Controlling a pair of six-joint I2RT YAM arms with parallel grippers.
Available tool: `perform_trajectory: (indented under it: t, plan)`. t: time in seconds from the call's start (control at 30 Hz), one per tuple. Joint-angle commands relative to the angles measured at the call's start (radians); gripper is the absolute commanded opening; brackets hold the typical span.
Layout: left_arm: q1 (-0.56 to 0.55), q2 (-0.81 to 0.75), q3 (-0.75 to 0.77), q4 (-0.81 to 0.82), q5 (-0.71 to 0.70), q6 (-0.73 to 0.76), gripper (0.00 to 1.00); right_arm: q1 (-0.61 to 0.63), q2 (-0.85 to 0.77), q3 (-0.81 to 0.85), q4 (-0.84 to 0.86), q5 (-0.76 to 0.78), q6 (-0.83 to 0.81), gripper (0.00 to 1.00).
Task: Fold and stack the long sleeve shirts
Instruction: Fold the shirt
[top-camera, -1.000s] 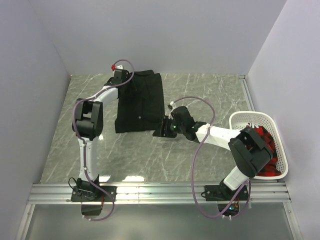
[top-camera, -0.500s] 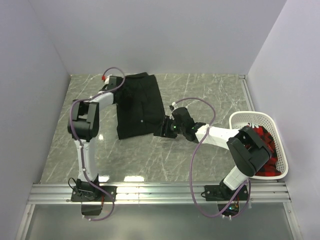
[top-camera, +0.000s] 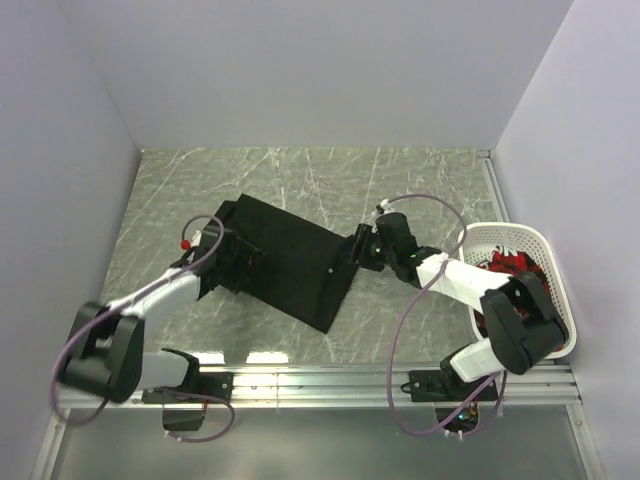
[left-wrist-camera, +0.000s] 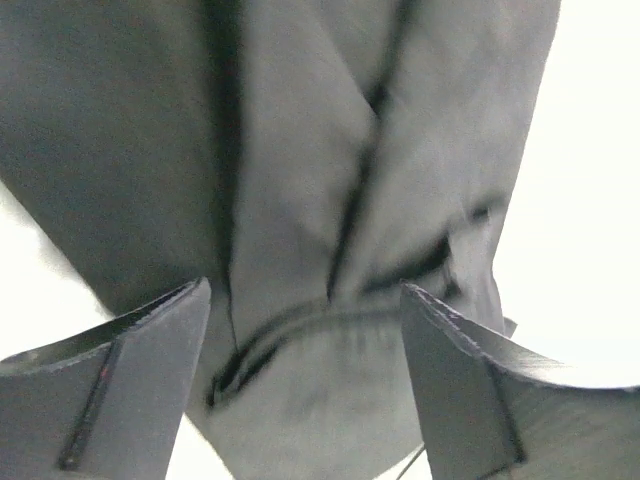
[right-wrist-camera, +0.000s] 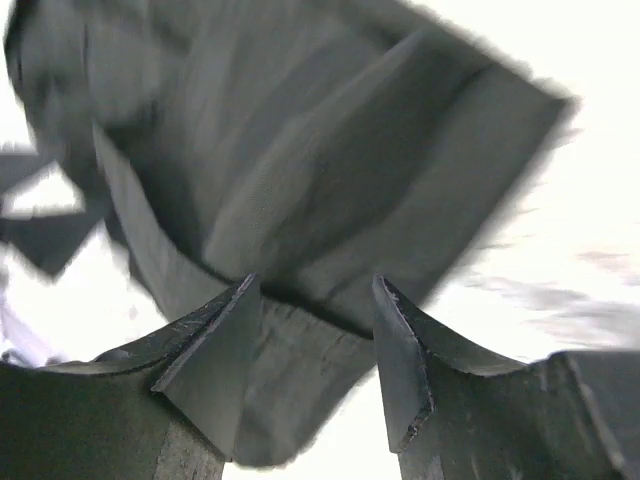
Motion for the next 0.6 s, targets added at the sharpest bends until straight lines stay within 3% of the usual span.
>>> perform_trajectory:
  t: [0.0, 0.07, 0.2, 0.57]
  plan:
    - [-0.047, -0.162, -0.004, -0.093, -0.05, 0.0, 0.85, -0.027, -0.083, 0.011, -0.04, 0.053, -0.106, 0.56]
    - [-0.076, -0.236, 0.011, -0.139, -0.079, 0.092, 0.89, -0.026, -0.109, 0.025, -0.06, 0.048, -0.146, 0.56]
    - [-0.102, -0.279, 0.04, -0.101, -0.049, 0.257, 0.89, -0.027, -0.109, 0.04, -0.097, 0.061, -0.166, 0.56]
    - [-0.126, 0.044, 0.219, 0.011, 0.163, 0.475, 0.89, -0.029, 0.042, 0.039, 0.005, -0.007, -0.07, 0.54]
